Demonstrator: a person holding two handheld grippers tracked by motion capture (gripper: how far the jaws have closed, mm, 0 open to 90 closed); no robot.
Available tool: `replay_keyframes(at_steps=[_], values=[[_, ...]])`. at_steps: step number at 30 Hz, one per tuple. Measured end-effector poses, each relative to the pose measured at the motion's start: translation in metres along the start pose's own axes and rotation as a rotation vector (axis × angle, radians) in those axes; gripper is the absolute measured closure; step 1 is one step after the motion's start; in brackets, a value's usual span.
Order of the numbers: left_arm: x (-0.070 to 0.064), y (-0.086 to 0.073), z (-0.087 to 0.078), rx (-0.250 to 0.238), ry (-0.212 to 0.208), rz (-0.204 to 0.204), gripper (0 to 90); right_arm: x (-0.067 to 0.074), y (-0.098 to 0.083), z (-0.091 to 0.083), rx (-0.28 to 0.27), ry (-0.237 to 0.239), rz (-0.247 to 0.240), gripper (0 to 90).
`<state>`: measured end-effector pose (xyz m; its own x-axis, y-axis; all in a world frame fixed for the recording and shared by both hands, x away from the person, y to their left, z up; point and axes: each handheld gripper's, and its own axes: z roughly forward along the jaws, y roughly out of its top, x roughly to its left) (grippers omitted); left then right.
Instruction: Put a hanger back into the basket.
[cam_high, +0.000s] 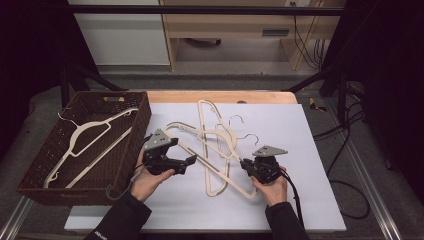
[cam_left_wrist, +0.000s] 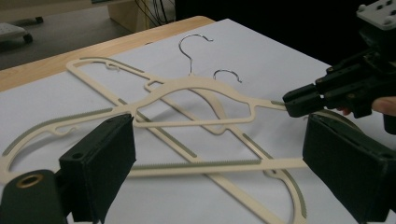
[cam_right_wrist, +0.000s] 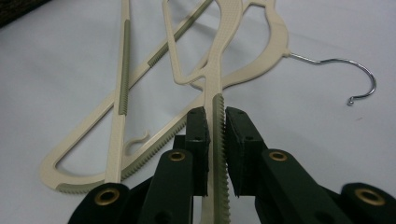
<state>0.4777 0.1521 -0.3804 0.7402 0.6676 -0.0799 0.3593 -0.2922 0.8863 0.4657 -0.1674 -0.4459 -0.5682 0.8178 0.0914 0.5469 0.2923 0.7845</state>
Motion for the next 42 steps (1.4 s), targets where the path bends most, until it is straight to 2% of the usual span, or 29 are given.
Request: replay_keyframes(at_steps=[8,13,15,17,21,26,30,35,38,42], values=[[0.008,0.02,0.04,0.03,-0.005,-0.019,9.9,0.003,0.001,-0.004,-0.014,0.017,-0.032,80.7],[0.016,0.027,0.064,0.052,-0.007,-0.029,11.6,0.007,0.003,-0.006,-0.027,0.022,-0.04,81.6],[0.018,0.028,0.07,0.055,-0.006,-0.027,12.3,0.007,0.003,-0.007,-0.028,0.037,-0.05,82.7],[0.021,0.03,0.078,0.062,0.004,-0.024,13.5,0.007,0.004,-0.009,-0.049,0.074,-0.032,83.1],[0.025,0.034,0.085,0.057,0.013,-0.018,18.0,0.01,0.004,-0.008,-0.038,0.086,-0.038,83.0],[0.027,0.039,0.092,0.052,0.035,-0.01,27.3,0.009,0.004,-0.007,-0.038,0.093,-0.035,83.0],[0.028,0.042,0.1,0.047,0.03,-0.003,34.5,0.01,0.004,-0.008,-0.041,0.102,-0.027,83.1],[0.028,0.043,0.111,0.07,0.034,0.022,44.4,0.01,0.004,-0.007,-0.042,0.108,-0.028,83.1],[0.027,0.043,0.117,0.06,0.031,0.031,53.2,0.01,0.004,-0.008,-0.041,0.11,-0.041,83.2],[0.024,0.043,0.12,0.076,0.022,0.06,68.9,0.011,0.004,-0.009,-0.047,0.117,-0.044,83.3]])
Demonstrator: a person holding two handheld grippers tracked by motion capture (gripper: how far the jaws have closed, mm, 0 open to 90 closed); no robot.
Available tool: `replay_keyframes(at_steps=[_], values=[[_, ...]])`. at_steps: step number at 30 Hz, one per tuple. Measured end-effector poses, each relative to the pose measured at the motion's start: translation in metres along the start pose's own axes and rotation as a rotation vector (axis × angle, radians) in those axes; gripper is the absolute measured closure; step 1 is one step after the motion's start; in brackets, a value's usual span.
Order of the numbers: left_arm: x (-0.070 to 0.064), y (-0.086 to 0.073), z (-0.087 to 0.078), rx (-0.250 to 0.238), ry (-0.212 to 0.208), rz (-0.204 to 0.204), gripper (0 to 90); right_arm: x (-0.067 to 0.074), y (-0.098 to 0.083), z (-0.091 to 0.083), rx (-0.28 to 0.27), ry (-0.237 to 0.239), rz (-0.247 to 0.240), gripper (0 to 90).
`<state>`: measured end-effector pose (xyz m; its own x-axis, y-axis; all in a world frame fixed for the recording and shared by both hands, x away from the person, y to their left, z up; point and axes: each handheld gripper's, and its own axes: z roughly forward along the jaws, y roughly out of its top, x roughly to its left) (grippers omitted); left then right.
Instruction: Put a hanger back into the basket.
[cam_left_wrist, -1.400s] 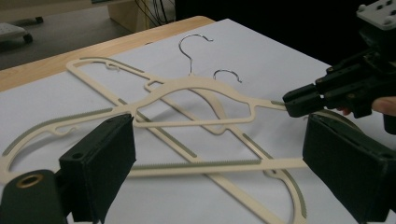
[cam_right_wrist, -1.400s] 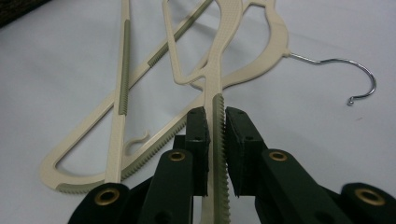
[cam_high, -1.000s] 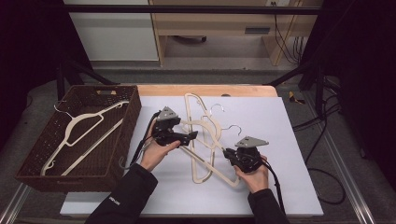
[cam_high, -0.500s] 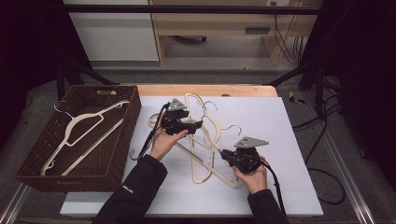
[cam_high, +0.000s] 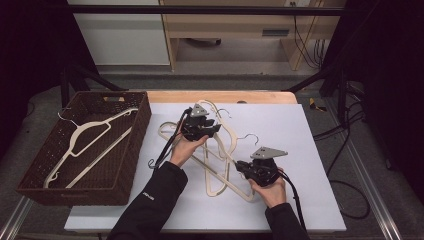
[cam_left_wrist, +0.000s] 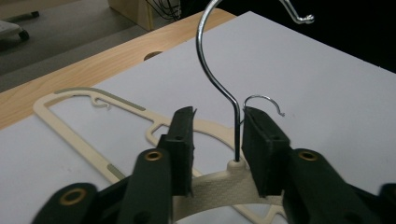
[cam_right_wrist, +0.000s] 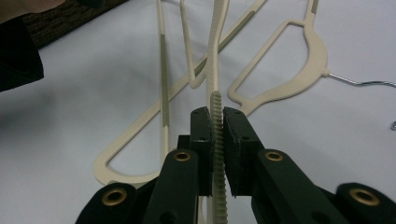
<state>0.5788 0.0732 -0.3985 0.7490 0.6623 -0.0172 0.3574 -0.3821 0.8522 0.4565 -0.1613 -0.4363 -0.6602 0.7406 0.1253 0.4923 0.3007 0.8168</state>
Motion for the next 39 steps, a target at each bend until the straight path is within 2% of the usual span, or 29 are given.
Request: replay_keyframes(at_steps=[3,6,8,15,18,19,21,22,24,26,29,31,33,34,36,39], values=[[-0.005,0.001,-0.001,-0.007,0.0,0.001,79.6,0.0,0.0,-0.001,0.008,-0.001,-0.005,83.3],[-0.008,0.002,-0.004,-0.007,0.004,0.032,86.7,0.0,0.0,-0.001,-0.001,0.001,-0.001,83.3],[-0.01,0.003,-0.006,-0.002,0.014,0.043,87.1,0.001,0.0,-0.001,0.0,0.005,0.001,83.3],[-0.014,0.004,-0.018,-0.006,0.01,0.024,88.3,0.003,0.001,-0.004,-0.005,0.037,0.021,82.3],[-0.02,0.004,-0.025,-0.019,0.011,0.02,88.5,0.006,0.003,-0.007,-0.039,0.062,0.032,74.6],[-0.022,0.003,-0.028,-0.022,0.013,0.021,88.6,0.006,0.004,-0.008,-0.036,0.056,0.025,71.8],[-0.027,0.002,-0.033,-0.036,0.01,0.032,88.6,0.01,0.008,-0.01,-0.059,0.064,0.04,68.7],[-0.03,0.001,-0.036,-0.037,0.01,0.035,88.6,0.011,0.01,-0.01,-0.067,0.06,0.026,65.2],[-0.035,0.0,-0.045,-0.049,0.01,0.039,88.7,0.019,0.017,-0.008,-0.112,0.058,0.044,55.2],[-0.039,0.001,-0.052,-0.059,0.005,0.042,88.7,0.024,0.024,-0.006,-0.128,0.051,0.035,54.5],[-0.046,0.002,-0.062,-0.08,0.005,0.041,88.7,0.032,0.033,0.001,-0.129,0.052,0.052,57.2],[-0.05,0.002,-0.068,-0.082,0.005,0.048,88.7,0.037,0.04,0.006,-0.113,0.048,0.043,60.9],[-0.054,0.001,-0.072,-0.089,0.004,0.056,88.7,0.041,0.046,0.011,-0.104,0.041,0.035,66.7],[-0.055,0.0,-0.074,-0.089,0.015,0.062,88.7,0.043,0.048,0.012,-0.107,0.032,0.044,71.0],[-0.055,-0.002,-0.077,-0.09,0.015,0.047,88.7,0.043,0.051,0.014,-0.101,0.061,0.066,77.1],[-0.054,-0.004,-0.079,-0.086,0.008,0.037,88.6,0.044,0.051,0.015,-0.099,0.071,0.055,85.6]])
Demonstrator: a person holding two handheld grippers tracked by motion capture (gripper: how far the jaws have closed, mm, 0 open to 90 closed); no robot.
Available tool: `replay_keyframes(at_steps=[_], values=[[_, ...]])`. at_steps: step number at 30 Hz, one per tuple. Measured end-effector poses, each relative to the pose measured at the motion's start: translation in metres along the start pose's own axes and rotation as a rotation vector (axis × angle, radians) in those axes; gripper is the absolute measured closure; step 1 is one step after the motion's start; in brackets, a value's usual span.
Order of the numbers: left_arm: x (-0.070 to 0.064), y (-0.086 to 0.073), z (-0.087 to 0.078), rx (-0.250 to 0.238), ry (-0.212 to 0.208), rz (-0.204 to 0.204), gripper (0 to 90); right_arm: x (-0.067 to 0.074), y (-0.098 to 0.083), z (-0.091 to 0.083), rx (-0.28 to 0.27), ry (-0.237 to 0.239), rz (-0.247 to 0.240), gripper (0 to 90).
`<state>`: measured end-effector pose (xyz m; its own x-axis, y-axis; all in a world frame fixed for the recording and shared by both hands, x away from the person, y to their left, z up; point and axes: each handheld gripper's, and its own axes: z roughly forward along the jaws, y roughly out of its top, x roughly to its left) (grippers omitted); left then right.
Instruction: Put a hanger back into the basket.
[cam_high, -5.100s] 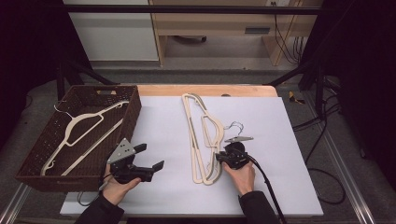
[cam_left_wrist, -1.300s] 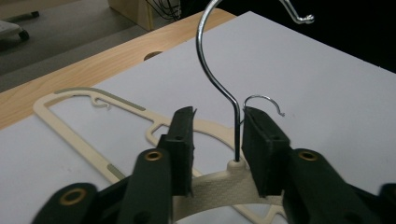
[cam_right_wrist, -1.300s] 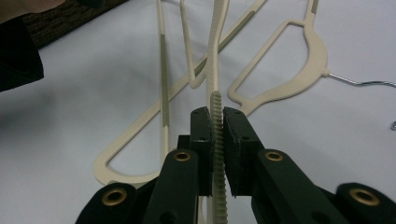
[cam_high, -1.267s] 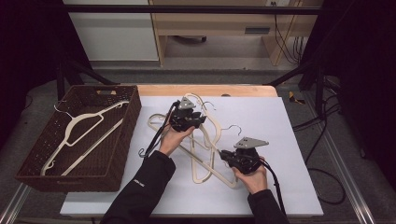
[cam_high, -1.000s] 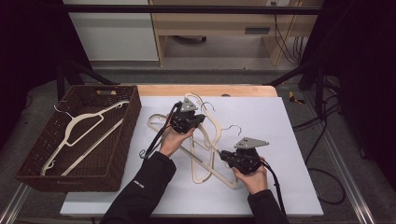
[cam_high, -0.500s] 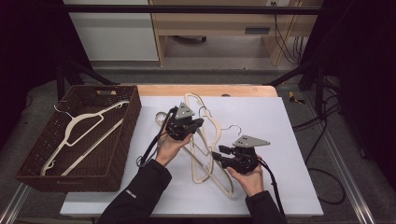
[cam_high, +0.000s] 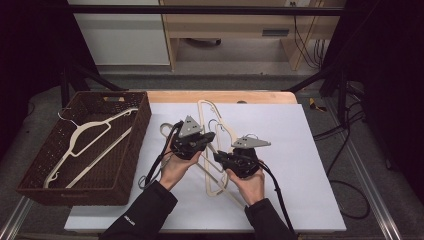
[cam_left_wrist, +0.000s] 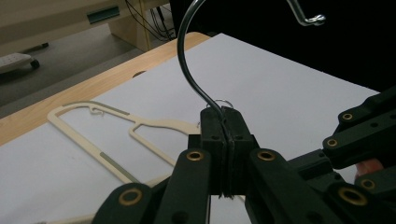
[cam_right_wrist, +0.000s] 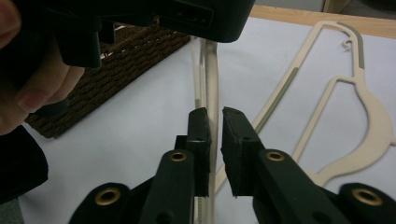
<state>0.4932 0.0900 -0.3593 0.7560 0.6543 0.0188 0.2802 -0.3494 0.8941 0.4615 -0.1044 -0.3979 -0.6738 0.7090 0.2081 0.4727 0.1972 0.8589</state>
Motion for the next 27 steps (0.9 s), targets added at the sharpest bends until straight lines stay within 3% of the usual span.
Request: replay_keyframes(at_steps=[4,7,11,12,15,17,19,22,23,24,25,27], values=[[0.0,-0.001,-0.002,0.001,-0.004,-0.008,88.2,0.0,0.0,0.001,0.009,0.014,0.01,86.9],[0.003,0.0,-0.005,-0.002,-0.027,-0.009,84.8,0.001,0.0,-0.001,0.014,0.006,-0.01,87.1],[0.008,0.001,-0.017,-0.022,-0.037,-0.014,65.4,-0.004,-0.001,-0.008,0.015,0.029,-0.018,87.2],[0.013,0.001,-0.026,-0.024,-0.046,0.007,58.6,-0.006,-0.001,-0.011,0.014,0.037,-0.031,87.2],[0.019,-0.001,-0.037,-0.021,-0.081,0.017,40.8,-0.009,-0.002,-0.016,0.014,0.057,-0.038,87.2],[0.023,-0.003,-0.046,-0.021,-0.098,0.028,33.1,-0.011,-0.003,-0.02,0.014,0.078,-0.048,87.2],[0.027,-0.011,-0.056,0.01,-0.105,0.072,27.7,-0.012,-0.004,-0.027,0.016,0.116,-0.077,87.2],[0.026,-0.017,-0.059,0.05,-0.114,0.1,24.9,-0.01,-0.005,-0.029,0.019,0.143,-0.084,87.2],[0.023,-0.022,-0.059,0.087,-0.128,0.134,25.0,-0.008,-0.006,-0.031,0.023,0.172,-0.097,87.1],[0.023,-0.022,-0.059,0.087,-0.128,0.134,25.6,-0.008,-0.006,-0.031,0.023,0.172,-0.097,87.1],[0.019,-0.026,-0.059,0.118,-0.142,0.173,26.9,-0.006,-0.006,-0.031,0.028,0.196,-0.112,87.2],[0.017,-0.028,-0.059,0.128,-0.142,0.177,31.8,-0.004,-0.007,-0.031,0.03,0.207,-0.117,87.1]])
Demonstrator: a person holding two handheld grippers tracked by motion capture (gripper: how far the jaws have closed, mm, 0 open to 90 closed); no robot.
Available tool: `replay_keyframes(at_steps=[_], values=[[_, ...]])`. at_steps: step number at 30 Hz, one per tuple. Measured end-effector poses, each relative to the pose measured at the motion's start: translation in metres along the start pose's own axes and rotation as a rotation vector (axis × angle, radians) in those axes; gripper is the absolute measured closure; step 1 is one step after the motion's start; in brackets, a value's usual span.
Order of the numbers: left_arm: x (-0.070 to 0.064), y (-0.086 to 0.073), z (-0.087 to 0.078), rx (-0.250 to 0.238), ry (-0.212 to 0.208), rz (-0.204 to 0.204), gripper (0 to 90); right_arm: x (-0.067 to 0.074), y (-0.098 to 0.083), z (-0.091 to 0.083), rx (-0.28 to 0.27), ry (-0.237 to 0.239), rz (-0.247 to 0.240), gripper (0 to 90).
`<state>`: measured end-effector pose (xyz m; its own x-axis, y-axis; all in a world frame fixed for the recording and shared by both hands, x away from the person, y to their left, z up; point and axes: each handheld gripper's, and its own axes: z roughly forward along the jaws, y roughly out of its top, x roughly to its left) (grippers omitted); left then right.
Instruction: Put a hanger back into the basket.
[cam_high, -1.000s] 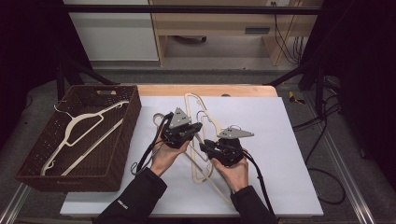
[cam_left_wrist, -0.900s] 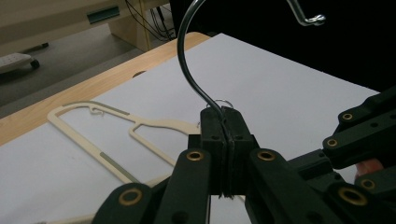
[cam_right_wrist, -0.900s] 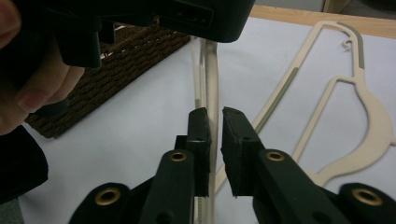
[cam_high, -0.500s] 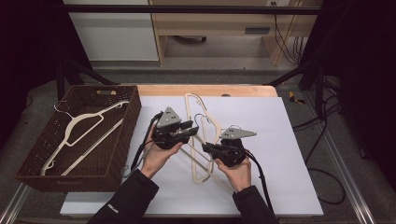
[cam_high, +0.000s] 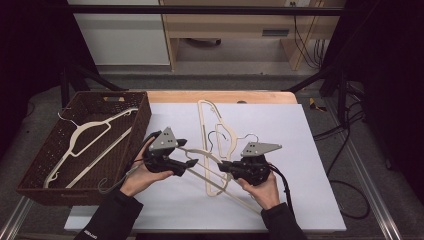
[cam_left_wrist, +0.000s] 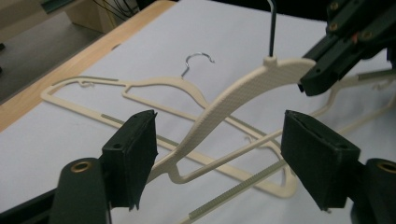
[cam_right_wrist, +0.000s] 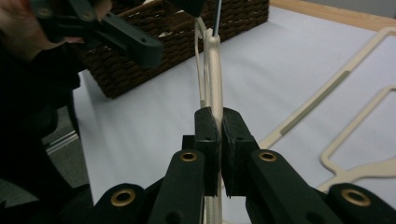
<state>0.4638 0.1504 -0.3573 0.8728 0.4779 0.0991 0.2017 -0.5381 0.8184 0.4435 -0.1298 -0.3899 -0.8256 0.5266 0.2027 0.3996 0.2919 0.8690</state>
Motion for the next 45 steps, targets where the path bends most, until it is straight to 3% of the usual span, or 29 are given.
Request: replay_keyframes(at_steps=[1,4,8,14,20,21,23,31,34,35,36,38,40,41,43,45], values=[[-0.001,-0.002,0.001,0.024,-0.019,0.009,36.3,0.003,-0.001,0.001,0.004,0.019,-0.014,87.1],[-0.001,-0.005,0.003,0.027,-0.038,0.027,44.3,0.006,-0.001,0.001,0.015,0.044,-0.032,87.1],[-0.004,-0.006,0.005,0.048,-0.043,0.06,50.0,0.008,-0.002,0.002,0.027,0.066,-0.047,87.1],[-0.006,-0.01,0.007,0.066,-0.089,0.063,60.3,0.011,-0.002,0.004,0.041,0.105,-0.068,87.1],[-0.011,-0.013,0.002,0.103,-0.086,0.079,69.2,0.009,-0.002,0.005,0.06,0.117,-0.053,84.6],[-0.013,-0.015,0.001,0.097,-0.091,0.058,72.3,0.01,-0.002,0.004,0.033,0.082,-0.064,76.7],[-0.017,-0.018,-0.001,0.093,-0.132,0.021,76.8,0.009,-0.002,0.002,0.007,0.034,-0.071,72.8],[-0.03,-0.019,-0.001,0.07,-0.157,-0.04,85.0,0.007,-0.002,-0.003,-0.047,-0.059,-0.072,62.2],[-0.034,-0.019,-0.001,0.047,-0.126,-0.052,86.1,0.004,-0.004,-0.007,-0.069,-0.073,-0.061,56.2],[-0.034,-0.018,-0.003,0.038,-0.092,-0.066,86.2,0.002,-0.005,-0.012,-0.078,-0.09,-0.063,52.8],[-0.034,-0.018,-0.003,0.038,-0.092,-0.066,86.2,0.002,-0.005,-0.012,-0.078,-0.09,-0.063,52.8],[-0.029,-0.02,-0.009,0.02,-0.055,-0.105,86.2,-0.004,-0.01,-0.022,-0.104,-0.134,-0.055,45.3],[-0.027,-0.02,-0.012,0.011,-0.048,-0.119,86.2,-0.007,-0.011,-0.027,-0.115,-0.147,-0.046,42.9],[-0.024,-0.019,-0.017,-0.006,-0.032,-0.134,86.2,-0.012,-0.015,-0.036,-0.138,-0.175,-0.028,37.9],[-0.024,-0.017,-0.021,-0.015,-0.02,-0.139,86.2,-0.014,-0.017,-0.04,-0.145,-0.188,-0.023,36.7],[-0.023,-0.012,-0.031,-0.042,0.007,-0.146,86.2,-0.022,-0.022,-0.051,-0.158,-0.236,-0.019,33.2]])
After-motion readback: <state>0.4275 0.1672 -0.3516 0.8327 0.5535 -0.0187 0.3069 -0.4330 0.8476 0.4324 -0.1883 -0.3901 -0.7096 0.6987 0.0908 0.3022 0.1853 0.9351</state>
